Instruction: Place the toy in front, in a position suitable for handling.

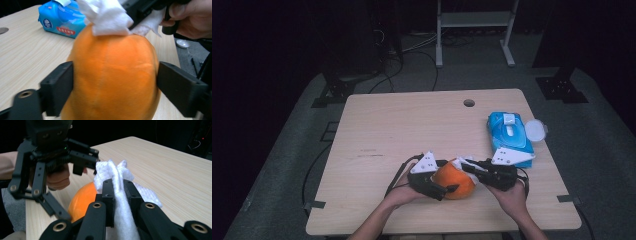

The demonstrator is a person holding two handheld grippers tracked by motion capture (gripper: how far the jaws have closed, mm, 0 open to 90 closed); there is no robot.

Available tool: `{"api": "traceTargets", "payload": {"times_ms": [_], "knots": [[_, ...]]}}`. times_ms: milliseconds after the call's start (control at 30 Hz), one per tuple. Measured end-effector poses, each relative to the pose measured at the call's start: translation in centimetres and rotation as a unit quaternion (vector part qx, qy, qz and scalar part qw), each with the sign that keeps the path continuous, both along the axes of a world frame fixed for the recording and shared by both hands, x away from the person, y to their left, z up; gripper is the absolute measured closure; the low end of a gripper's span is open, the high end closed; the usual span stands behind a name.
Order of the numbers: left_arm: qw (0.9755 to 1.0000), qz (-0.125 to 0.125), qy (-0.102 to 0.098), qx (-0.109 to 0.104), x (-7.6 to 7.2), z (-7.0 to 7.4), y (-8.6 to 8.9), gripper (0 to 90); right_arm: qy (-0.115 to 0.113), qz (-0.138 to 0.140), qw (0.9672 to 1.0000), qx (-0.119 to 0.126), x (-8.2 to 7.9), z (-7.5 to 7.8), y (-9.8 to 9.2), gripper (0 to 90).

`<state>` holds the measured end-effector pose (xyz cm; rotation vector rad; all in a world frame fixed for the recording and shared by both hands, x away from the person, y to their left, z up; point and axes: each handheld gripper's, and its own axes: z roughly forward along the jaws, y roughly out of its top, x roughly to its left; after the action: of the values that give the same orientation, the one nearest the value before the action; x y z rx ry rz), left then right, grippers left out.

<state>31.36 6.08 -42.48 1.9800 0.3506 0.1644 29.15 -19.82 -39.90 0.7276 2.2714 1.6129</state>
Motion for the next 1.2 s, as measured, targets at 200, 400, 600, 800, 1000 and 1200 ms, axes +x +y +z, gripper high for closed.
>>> {"api": "traceTargets", "payload": {"times_ms": [200,400,600,800,1000,1200], "knots": [[0.9999,0.01,0.005,-0.003,-0.1,-0.7,-0.4,23.5,0.004,-0.003,1.0,-0.002,0.0,0.4,0.2,80.1],[0.9997,0.008,-0.021,0.013,-1.1,-0.7,-1.6,24.0,-0.011,0.025,0.9984,-0.05,-1.1,1.0,2.7,80.3],[0.9998,0.005,-0.018,0.006,-1.1,-0.9,-1.5,24.5,-0.006,0.001,0.9986,-0.053,-0.5,1.3,1.9,80.6],[0.9998,0.0,-0.018,0.008,-1.1,-0.9,-1.4,24.5,0.029,-0.027,0.999,-0.019,0.6,0.8,-1.0,80.6],[0.9977,-0.038,-0.046,0.031,-2.0,-0.9,-2.1,24.3,0.037,0.019,0.9988,-0.025,-0.2,1.0,1.0,80.5],[0.9984,-0.036,-0.035,0.026,-1.5,-0.8,-1.5,25.4,0.054,0.007,0.9982,-0.026,0.6,1.1,0.1,80.5]]}}
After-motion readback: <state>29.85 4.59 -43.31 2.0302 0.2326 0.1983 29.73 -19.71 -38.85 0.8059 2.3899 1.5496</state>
